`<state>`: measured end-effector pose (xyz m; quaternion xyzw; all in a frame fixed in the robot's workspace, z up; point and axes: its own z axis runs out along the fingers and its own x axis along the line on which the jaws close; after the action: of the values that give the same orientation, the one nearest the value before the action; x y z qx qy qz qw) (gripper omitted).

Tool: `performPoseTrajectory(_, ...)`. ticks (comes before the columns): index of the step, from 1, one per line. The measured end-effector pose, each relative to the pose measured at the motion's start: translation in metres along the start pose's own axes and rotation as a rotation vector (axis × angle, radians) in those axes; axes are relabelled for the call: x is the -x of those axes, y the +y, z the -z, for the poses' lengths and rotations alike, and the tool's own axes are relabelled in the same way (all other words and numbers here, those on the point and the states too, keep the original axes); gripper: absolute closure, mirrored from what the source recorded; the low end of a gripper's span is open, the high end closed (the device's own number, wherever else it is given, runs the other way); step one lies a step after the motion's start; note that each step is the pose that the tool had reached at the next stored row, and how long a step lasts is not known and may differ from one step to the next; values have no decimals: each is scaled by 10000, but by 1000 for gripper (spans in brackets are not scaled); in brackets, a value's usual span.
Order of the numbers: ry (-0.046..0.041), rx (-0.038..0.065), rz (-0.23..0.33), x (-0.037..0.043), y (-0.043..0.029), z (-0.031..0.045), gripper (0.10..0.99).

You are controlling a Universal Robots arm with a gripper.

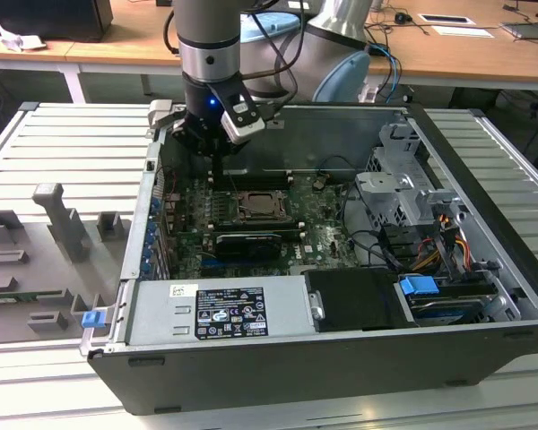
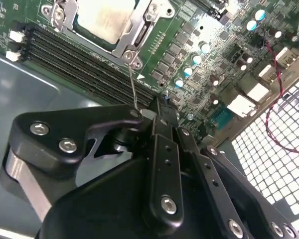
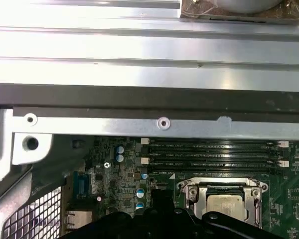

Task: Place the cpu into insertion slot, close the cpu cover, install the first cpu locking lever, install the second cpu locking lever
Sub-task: 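Install the first cpu locking lever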

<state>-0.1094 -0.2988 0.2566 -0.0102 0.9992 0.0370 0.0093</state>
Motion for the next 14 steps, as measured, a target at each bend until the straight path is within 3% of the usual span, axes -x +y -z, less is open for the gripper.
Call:
performPoseTrajectory(3, 1, 0, 0, 24, 6, -2, 980)
performPoseTrajectory(14, 1, 0, 0, 229, 2, -11, 980)
